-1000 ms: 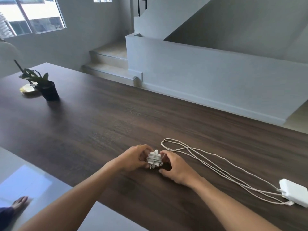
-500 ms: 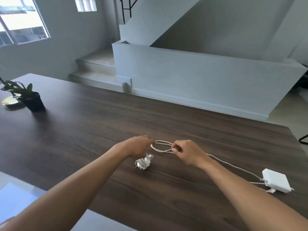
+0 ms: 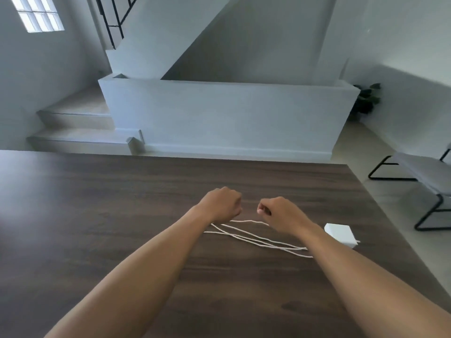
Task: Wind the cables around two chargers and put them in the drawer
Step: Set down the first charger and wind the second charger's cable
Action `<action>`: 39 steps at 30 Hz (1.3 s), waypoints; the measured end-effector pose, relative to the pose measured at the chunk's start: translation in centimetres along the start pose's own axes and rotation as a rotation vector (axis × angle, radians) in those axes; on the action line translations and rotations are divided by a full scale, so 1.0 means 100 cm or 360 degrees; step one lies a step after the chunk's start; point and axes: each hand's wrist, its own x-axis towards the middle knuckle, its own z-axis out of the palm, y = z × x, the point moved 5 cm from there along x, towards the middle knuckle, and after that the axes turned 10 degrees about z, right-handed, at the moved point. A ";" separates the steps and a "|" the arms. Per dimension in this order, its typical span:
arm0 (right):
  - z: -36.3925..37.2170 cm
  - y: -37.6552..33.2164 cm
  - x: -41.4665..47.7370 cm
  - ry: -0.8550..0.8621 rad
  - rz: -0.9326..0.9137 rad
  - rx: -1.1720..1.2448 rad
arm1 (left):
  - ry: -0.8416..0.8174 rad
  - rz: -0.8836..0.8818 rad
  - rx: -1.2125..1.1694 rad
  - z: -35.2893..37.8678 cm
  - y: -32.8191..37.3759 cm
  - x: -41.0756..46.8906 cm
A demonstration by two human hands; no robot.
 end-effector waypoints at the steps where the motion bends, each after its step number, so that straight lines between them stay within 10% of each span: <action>1: -0.005 0.012 -0.002 0.0021 0.0057 0.0016 | -0.0008 0.0020 -0.0006 0.004 0.006 0.008; 13: -0.038 0.168 -0.060 0.0314 0.0694 0.0193 | -0.0126 0.0332 -0.0245 0.055 0.103 0.096; 21: -0.023 0.250 -0.092 0.0029 0.1102 0.0300 | -0.0252 0.0534 -0.0317 0.096 0.177 0.160; 30: -0.006 0.271 -0.069 -0.0115 0.0843 0.0463 | -0.0570 0.0354 -0.0351 0.132 0.198 0.188; 39: -0.042 0.263 -0.024 0.0216 0.0574 0.1014 | -0.0304 -0.0233 -0.1373 0.101 0.167 0.207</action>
